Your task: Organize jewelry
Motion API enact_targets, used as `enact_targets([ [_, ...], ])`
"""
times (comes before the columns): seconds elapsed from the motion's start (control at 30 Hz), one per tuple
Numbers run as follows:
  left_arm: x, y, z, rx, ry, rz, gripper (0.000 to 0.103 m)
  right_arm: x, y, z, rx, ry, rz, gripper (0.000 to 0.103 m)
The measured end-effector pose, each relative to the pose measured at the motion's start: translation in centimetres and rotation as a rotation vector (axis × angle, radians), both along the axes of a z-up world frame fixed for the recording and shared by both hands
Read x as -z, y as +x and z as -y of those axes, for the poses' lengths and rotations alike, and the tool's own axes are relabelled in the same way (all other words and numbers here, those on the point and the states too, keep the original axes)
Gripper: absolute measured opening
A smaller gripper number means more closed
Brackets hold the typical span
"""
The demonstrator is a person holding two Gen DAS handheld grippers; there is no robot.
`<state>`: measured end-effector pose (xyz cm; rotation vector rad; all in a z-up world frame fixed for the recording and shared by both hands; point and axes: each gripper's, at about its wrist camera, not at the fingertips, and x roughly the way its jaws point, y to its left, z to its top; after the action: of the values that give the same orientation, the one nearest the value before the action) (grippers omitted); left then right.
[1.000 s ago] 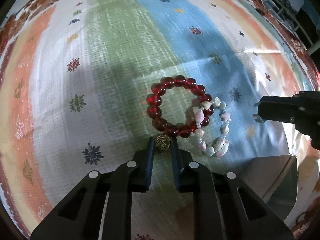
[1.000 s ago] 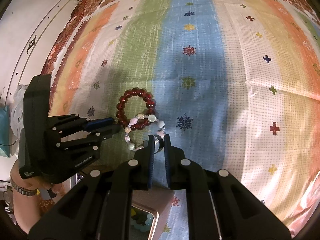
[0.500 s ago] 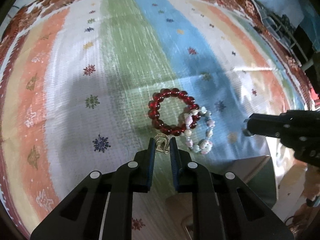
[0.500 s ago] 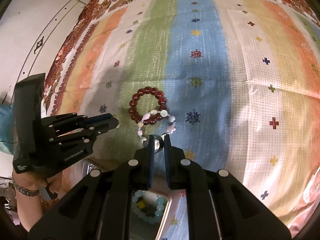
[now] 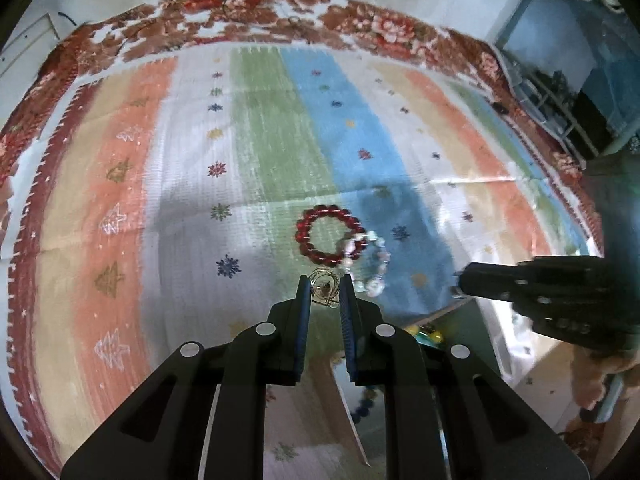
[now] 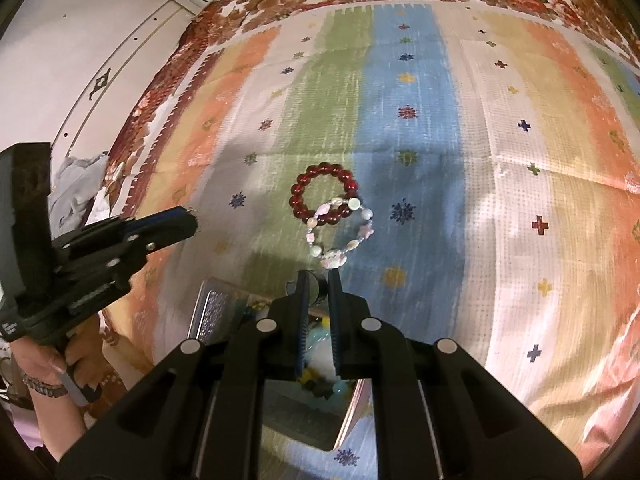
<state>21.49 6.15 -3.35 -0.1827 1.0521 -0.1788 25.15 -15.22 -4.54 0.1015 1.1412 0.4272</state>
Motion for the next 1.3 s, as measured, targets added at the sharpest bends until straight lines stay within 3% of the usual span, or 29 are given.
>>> enact_targets([
  [0.17, -0.7, -1.5, 0.9, 0.020, -0.012, 0.031, 0.014, -0.2, -1.3, -0.2, -0.006, 0.000, 0.014, 0.011],
  [0.4, -1.0, -3.5, 1.5, -0.005, -0.007, 0.063, 0.014, -0.4, -3.0, -0.1, 0.036, -0.083, 0.085, 0.011],
  [0.93, -0.5, -6.9, 3.2, 0.017, -0.095, 0.067, 0.014, -0.7, -6.8, 0.3, 0.005, 0.033, 0.074, 0.011],
  [0.97, -0.4, -6.9, 3.3, 0.018, -0.096, 0.068, 0.014, -0.6, -6.8, 0.4, 0.014, 0.032, 0.071, 0.012],
  [1.1, 0.2, -6.3, 3.3, -0.009, -0.116, 0.059, 0.018, -0.6, -6.5, 0.9, 0.038, 0.045, 0.062, 0.032],
  [1.3, 0.6, -6.3, 3.2, -0.017, -0.104, 0.050, 0.025, -0.6, -6.7, 1.2, 0.045, 0.044, 0.064, 0.034],
])
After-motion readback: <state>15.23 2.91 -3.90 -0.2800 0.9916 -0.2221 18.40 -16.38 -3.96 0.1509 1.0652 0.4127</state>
